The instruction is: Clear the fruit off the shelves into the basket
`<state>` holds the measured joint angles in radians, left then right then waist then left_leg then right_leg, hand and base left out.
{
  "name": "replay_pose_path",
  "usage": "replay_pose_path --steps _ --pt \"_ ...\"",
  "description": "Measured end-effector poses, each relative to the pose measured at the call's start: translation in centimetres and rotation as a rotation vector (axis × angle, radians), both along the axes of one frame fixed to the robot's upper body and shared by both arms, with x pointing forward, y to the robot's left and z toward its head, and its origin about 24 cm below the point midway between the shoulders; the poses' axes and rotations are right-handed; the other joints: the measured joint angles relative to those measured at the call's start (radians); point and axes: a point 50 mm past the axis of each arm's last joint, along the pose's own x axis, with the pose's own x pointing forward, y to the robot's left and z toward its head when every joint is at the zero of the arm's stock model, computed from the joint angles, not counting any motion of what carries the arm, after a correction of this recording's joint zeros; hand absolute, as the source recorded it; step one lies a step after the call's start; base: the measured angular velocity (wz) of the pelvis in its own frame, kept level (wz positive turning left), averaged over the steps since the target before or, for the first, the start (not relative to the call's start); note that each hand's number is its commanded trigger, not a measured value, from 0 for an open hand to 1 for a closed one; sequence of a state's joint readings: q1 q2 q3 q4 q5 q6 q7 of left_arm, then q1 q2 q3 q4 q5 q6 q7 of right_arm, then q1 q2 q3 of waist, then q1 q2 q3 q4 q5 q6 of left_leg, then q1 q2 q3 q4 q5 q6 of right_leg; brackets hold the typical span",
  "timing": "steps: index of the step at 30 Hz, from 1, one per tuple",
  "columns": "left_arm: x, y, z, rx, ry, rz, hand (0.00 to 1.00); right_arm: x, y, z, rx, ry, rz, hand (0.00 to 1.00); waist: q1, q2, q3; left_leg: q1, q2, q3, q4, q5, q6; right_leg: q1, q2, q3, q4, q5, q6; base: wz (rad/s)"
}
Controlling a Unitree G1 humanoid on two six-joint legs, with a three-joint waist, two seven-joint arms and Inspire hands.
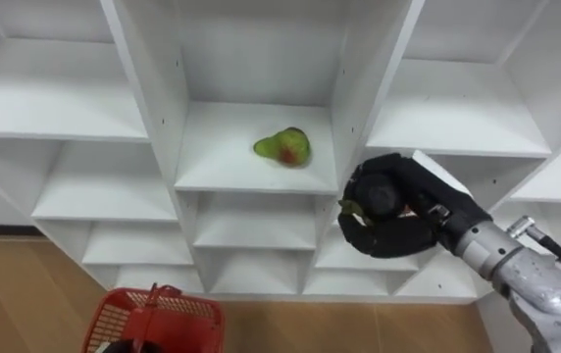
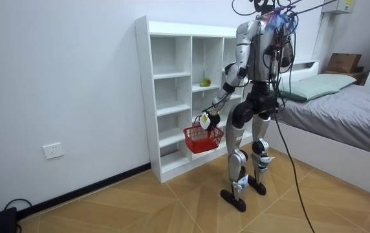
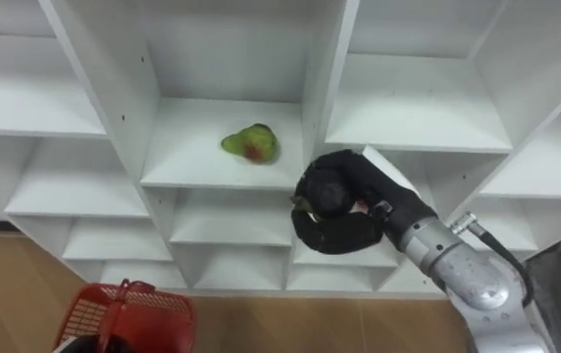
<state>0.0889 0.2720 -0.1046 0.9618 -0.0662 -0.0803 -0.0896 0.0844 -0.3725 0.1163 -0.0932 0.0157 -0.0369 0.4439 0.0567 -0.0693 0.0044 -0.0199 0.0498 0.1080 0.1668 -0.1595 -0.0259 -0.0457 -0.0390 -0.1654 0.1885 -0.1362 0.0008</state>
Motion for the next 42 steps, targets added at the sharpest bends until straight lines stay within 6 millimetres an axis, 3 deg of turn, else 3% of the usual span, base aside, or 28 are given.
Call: replay_pose_path --steps 4,11,14,17,23,27,37,42 --pt "1.1 -1.1 0.2 -0.009 -0.03 -0.051 1.0 0.3 1.4 0.0 -0.005 -0.007 0.055 1.0 -0.002 0.008 0.0056 -0.029 0.0 0.0 0.004 0.0 0.0 -0.025 0.0 -0.005 -0.002 0.004 0.0 0.0" --pt "5.1 -3.2 1.5 -0.014 -0.149 -0.178 1.0 1.8 3.9 -0.9 -0.017 -0.004 0.121 1.0 -0.002 0.013 0.0105 -0.108 0.006 0.0 0.043 0.001 0.001 -0.104 -0.003 -0.014 0.034 0.011 -0.005 -0.01" --pt "6.6 -4.5 2.0 -0.03 -0.188 -0.233 1.0 3.1 4.2 -1.0 -0.025 -0.023 0.099 1.0 -0.003 0.021 0.0201 -0.12 0.006 -0.001 0.047 0.001 0.002 -0.114 -0.003 -0.014 0.034 0.013 -0.008 0.0" --pt "7.6 -5.3 2.5 -0.054 -0.229 -0.257 1.0 3.4 4.4 -1.5 -0.028 -0.017 0.089 1.0 0.001 0.021 0.0208 -0.133 0.006 -0.001 0.047 0.005 0.002 -0.129 -0.003 -0.015 0.034 0.014 -0.01 0.0" --pt "8.5 -7.0 2.9 -0.12 -0.266 -0.312 1.0 3.7 4.4 -3.5 -0.021 0.031 0.038 1.0 0.002 0.028 0.0216 -0.184 0.006 -0.004 0.06 0.007 0.003 -0.169 -0.007 -0.029 0.034 0.018 -0.012 0.02" --pt "8.9 -7.5 3.2 -0.149 -0.284 -0.335 1.0 3.4 5.1 -4.0 -0.018 0.041 0.053 1.0 0.002 0.032 0.0218 -0.202 0.007 -0.005 0.067 0.007 0.004 -0.184 -0.008 -0.035 0.036 0.019 -0.013 0.02" --pt "10.8 -10.6 5.6 -0.35 -0.421 -0.376 1.0 3.9 6.1 -5.0 -0.055 0.059 0.084 1.0 0.006 0.072 0.029 -0.222 0.007 -0.004 0.072 0.007 0.004 -0.205 -0.011 -0.04 0.049 0.018 -0.013 0.02" --pt "11.0 -10.8 6.0 -0.434 -0.438 -0.344 1.0 3.9 5.9 -5.7 -0.067 0.084 0.072 1.0 0.006 0.074 0.0282 -0.232 0.006 -0.004 0.074 0.01 0.006 -0.215 -0.011 -0.038 0.051 0.019 -0.014 0.0"
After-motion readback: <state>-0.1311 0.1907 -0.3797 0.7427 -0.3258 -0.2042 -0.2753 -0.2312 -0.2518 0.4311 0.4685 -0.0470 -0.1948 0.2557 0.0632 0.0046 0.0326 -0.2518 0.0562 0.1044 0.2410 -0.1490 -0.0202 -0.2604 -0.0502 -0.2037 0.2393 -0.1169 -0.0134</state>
